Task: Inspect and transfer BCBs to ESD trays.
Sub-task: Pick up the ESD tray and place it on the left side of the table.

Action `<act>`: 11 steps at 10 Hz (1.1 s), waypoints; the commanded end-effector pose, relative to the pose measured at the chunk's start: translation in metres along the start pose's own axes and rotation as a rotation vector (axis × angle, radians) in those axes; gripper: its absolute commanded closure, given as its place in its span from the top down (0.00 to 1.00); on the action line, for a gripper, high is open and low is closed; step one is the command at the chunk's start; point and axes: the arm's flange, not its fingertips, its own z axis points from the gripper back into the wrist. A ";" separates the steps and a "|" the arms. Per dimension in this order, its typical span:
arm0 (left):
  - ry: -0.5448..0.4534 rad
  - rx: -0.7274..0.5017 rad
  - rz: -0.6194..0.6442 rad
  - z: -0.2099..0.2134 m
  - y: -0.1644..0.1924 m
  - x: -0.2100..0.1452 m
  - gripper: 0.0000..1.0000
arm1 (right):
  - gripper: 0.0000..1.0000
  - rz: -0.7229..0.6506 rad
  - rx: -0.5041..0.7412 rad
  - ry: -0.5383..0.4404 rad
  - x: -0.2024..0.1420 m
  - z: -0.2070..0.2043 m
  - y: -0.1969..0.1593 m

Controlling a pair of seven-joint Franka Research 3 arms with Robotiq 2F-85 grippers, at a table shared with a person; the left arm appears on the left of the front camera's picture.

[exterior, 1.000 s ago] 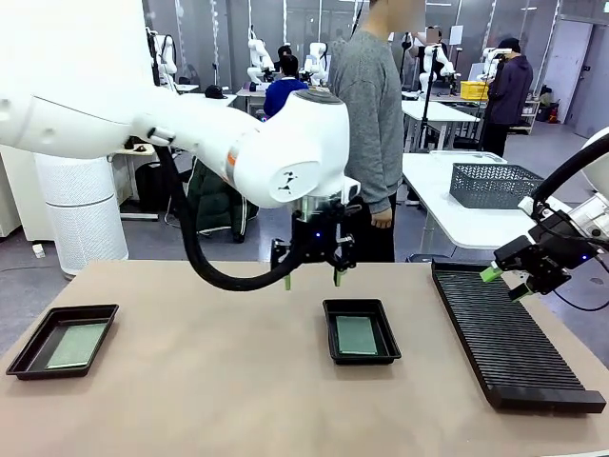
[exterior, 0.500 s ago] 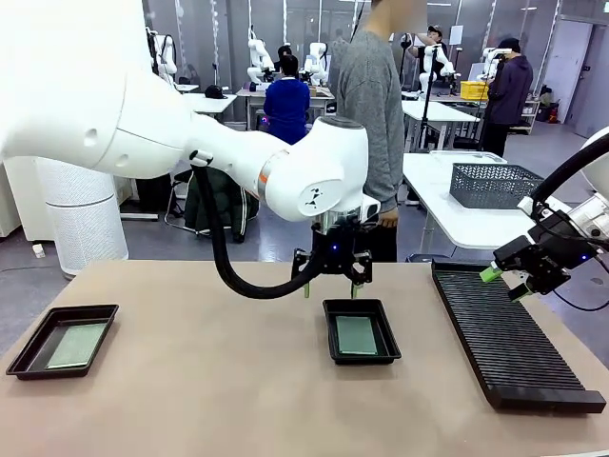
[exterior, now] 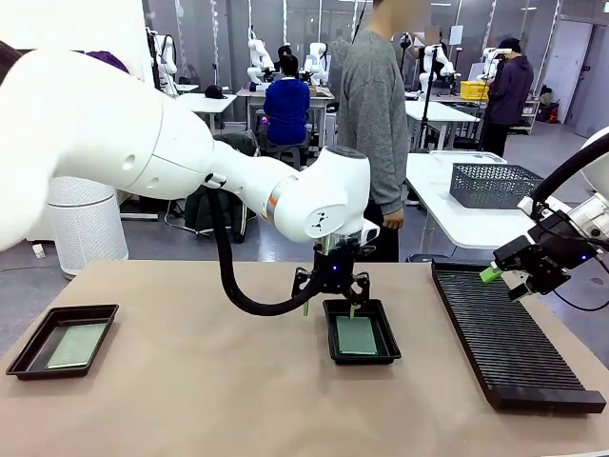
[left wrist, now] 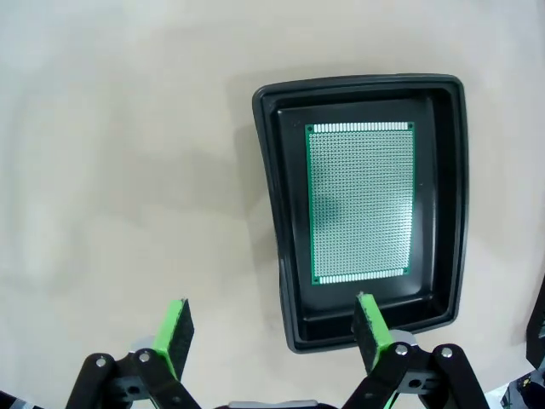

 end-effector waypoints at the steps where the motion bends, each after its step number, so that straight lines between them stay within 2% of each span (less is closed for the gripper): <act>1: -0.006 -0.021 -0.035 -0.007 -0.001 0.004 1.00 | 1.00 -0.018 -0.003 -0.007 -0.001 -0.001 0.000; 5: -0.017 -0.028 -0.030 -0.029 -0.002 0.005 1.00 | 1.00 -0.018 -0.003 -0.007 -0.001 -0.001 0.000; 8: -0.018 -0.049 0.036 -0.038 0.001 0.006 1.00 | 1.00 -0.018 -0.003 -0.007 -0.001 -0.001 0.000; 11: -0.009 -0.043 0.068 -0.045 0.001 0.007 0.90 | 1.00 -0.018 -0.003 -0.007 -0.001 -0.001 0.000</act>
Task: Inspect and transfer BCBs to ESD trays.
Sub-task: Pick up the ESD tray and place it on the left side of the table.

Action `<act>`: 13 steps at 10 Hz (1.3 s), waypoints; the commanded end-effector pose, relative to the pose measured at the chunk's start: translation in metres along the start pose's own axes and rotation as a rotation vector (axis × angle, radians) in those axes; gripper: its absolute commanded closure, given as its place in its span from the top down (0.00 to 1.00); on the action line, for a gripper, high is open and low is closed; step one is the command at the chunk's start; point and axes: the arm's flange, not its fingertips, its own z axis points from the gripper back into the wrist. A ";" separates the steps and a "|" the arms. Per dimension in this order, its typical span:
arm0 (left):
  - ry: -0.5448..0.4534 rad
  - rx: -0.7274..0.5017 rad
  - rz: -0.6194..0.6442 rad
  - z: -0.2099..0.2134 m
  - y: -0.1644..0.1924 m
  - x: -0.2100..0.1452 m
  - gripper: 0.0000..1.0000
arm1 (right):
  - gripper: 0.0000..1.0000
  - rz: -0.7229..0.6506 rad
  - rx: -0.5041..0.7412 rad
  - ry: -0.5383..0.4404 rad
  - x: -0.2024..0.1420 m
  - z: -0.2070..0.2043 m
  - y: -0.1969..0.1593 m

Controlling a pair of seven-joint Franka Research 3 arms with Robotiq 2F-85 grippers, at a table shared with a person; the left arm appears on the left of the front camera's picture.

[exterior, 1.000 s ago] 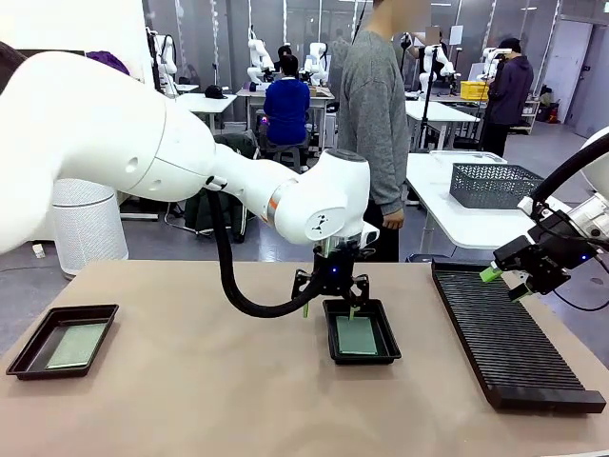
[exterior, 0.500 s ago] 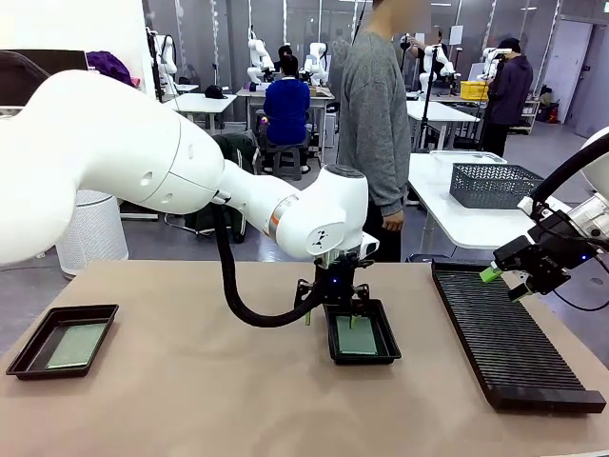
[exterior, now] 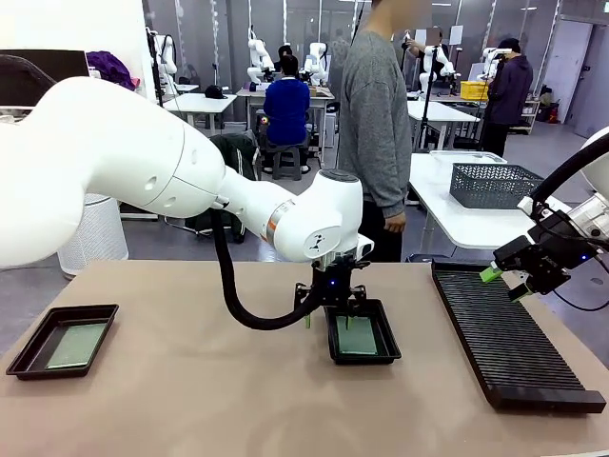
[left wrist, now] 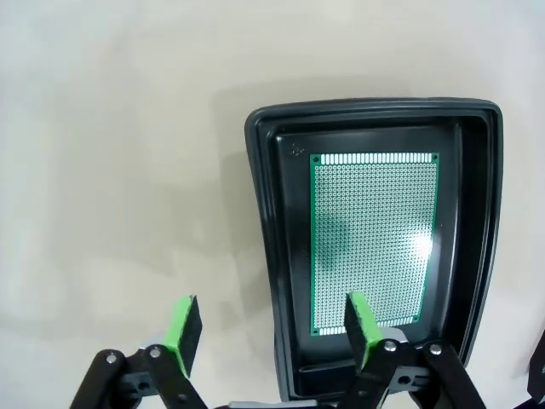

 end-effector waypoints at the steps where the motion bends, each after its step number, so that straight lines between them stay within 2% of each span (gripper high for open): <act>1: -0.002 -0.015 0.034 -0.005 0.000 -0.004 0.86 | 1.00 -0.018 -0.003 -0.007 -0.001 -0.001 0.000; 7: -0.003 -0.020 0.057 -0.007 0.001 -0.002 0.58 | 1.00 -0.018 -0.003 -0.007 -0.001 -0.001 0.000; 8: -0.005 -0.028 0.058 -0.007 0.002 -0.002 0.60 | 1.00 -0.018 -0.003 -0.007 -0.001 -0.001 0.000; 9: -0.006 -0.029 0.062 -0.006 0.003 -0.001 0.47 | 1.00 -0.018 -0.003 -0.007 -0.001 -0.001 0.000; 10: -0.005 -0.030 0.063 -0.006 0.004 0.000 0.47 | 1.00 -0.018 -0.003 -0.007 -0.001 -0.001 0.000; 11: -0.011 -0.035 0.070 -0.004 0.005 0.000 0.33 | 1.00 -0.018 -0.003 -0.007 -0.001 -0.001 0.000; 12: -0.006 -0.039 0.072 -0.004 0.005 0.001 0.44 | 1.00 -0.018 -0.003 -0.007 -0.001 -0.001 0.000; 13: -0.003 -0.035 0.070 -0.004 0.005 0.002 0.14 | 1.00 -0.018 -0.003 -0.007 -0.001 -0.001 0.000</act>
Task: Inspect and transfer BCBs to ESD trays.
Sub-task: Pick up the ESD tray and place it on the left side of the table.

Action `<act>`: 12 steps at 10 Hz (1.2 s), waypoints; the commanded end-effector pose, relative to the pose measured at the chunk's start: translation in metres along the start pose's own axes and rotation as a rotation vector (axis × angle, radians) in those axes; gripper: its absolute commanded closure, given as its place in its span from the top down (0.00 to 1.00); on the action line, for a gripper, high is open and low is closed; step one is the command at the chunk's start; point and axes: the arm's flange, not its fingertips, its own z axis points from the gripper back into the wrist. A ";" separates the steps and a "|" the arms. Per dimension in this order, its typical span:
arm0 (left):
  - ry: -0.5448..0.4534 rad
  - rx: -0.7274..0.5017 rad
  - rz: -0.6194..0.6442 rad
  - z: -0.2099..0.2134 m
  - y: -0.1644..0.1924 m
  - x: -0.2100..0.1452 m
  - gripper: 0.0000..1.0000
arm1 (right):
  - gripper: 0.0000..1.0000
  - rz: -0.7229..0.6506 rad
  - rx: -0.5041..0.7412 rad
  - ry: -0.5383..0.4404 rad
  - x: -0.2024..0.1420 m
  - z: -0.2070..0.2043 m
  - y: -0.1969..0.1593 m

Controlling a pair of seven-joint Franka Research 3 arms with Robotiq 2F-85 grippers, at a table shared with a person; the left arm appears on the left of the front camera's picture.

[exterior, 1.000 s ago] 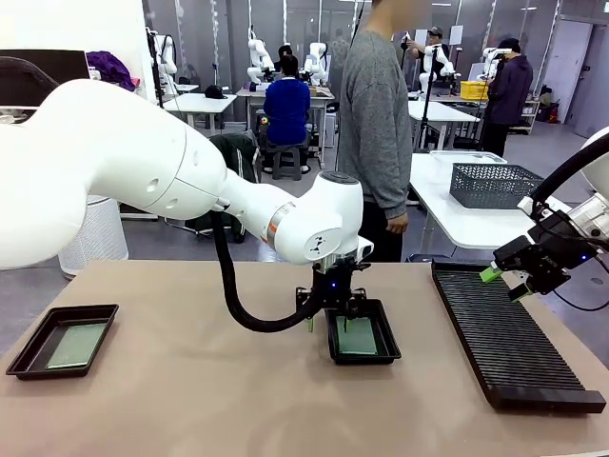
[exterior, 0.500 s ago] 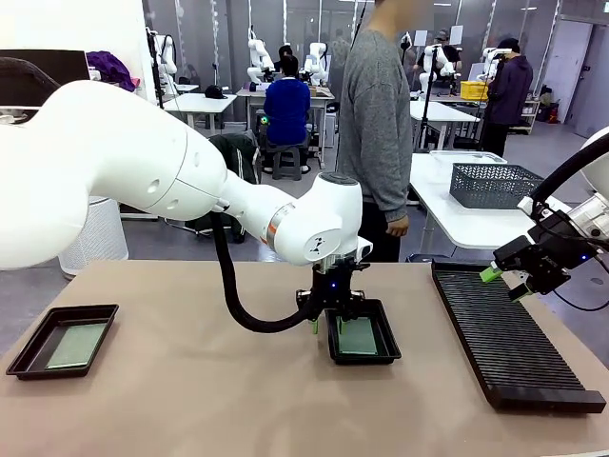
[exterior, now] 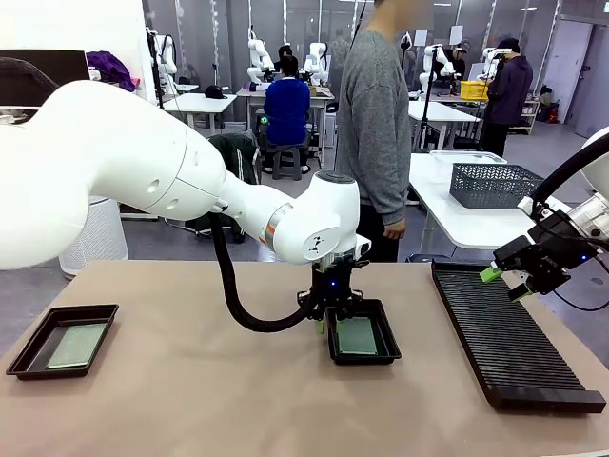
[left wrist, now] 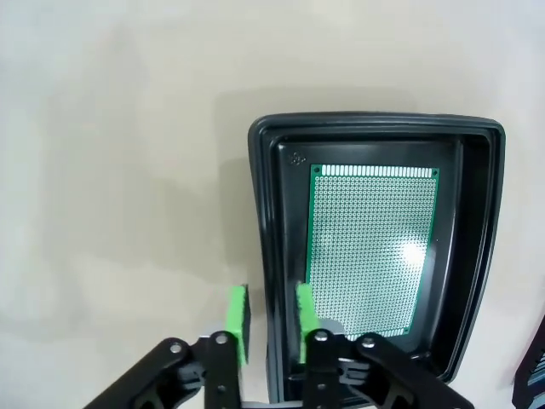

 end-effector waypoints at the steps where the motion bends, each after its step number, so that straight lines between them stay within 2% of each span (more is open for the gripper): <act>1: -0.003 -0.009 0.017 0.000 0.003 -0.002 0.24 | 1.00 -0.018 -0.003 -0.007 -0.001 -0.001 0.000; 2: -0.001 -0.007 0.022 0.000 0.003 -0.001 0.00 | 1.00 -0.018 -0.003 -0.007 -0.001 -0.001 0.000; 3: 0.000 -0.005 0.020 0.000 0.003 -0.001 0.05 | 1.00 -0.018 -0.003 -0.007 -0.001 -0.001 0.000; 4: 0.003 -0.004 0.020 0.001 0.004 0.000 0.00 | 1.00 -0.018 -0.003 -0.007 -0.001 -0.001 0.000; 12: 0.005 -0.005 0.009 0.000 0.001 0.001 0.00 | 1.00 -0.018 -0.003 -0.007 -0.001 -0.001 0.000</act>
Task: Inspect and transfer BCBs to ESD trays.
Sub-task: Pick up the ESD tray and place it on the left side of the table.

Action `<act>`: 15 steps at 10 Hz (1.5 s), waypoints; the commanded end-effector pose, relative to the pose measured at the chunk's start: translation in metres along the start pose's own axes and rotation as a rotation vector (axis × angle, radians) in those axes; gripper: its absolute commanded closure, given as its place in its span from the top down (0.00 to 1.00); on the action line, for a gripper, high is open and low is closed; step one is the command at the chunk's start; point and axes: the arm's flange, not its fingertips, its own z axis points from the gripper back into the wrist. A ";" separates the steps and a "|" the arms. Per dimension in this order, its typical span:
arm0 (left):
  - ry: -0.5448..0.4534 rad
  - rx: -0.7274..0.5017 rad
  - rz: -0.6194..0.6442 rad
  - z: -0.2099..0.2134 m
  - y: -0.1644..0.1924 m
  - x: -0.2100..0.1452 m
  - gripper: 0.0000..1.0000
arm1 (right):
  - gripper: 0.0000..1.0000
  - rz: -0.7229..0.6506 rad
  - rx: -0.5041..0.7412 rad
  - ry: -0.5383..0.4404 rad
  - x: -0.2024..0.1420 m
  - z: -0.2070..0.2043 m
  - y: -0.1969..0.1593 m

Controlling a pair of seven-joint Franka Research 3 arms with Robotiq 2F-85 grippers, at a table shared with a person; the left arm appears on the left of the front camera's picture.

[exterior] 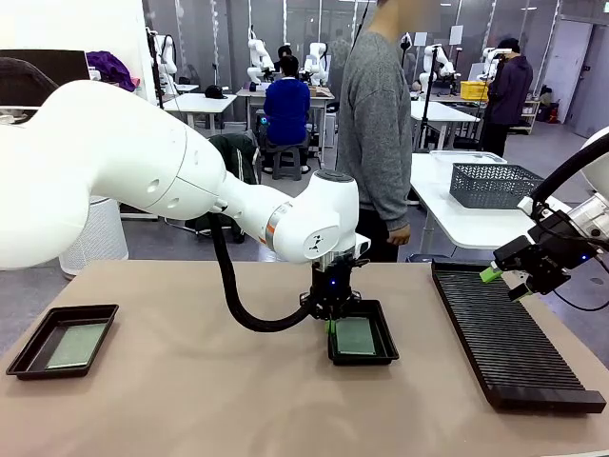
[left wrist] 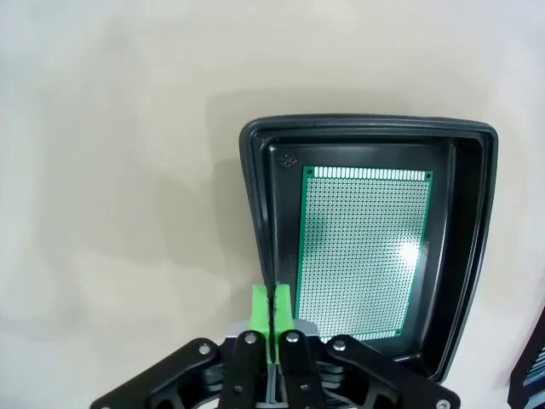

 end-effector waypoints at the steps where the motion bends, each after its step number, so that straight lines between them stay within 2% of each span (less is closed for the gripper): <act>1: -0.001 0.003 -0.001 -0.001 0.001 0.000 0.00 | 1.00 -0.018 -0.003 -0.007 -0.001 -0.001 0.000; 3: 0.000 0.000 0.000 0.000 0.000 0.000 0.03 | 1.00 -0.018 -0.003 -0.007 -0.001 -0.001 0.000; 6: -0.028 0.000 0.010 0.014 0.037 -0.005 0.03 | 1.00 -0.018 -0.003 -0.007 -0.001 -0.001 0.000; 10: -0.041 -0.025 0.012 0.027 0.093 -0.011 0.03 | 1.00 -0.018 -0.003 -0.007 -0.001 -0.001 0.000; 15: -0.057 -0.045 0.028 0.038 0.185 -0.025 0.03 | 1.00 -0.018 -0.003 -0.007 -0.001 -0.001 0.000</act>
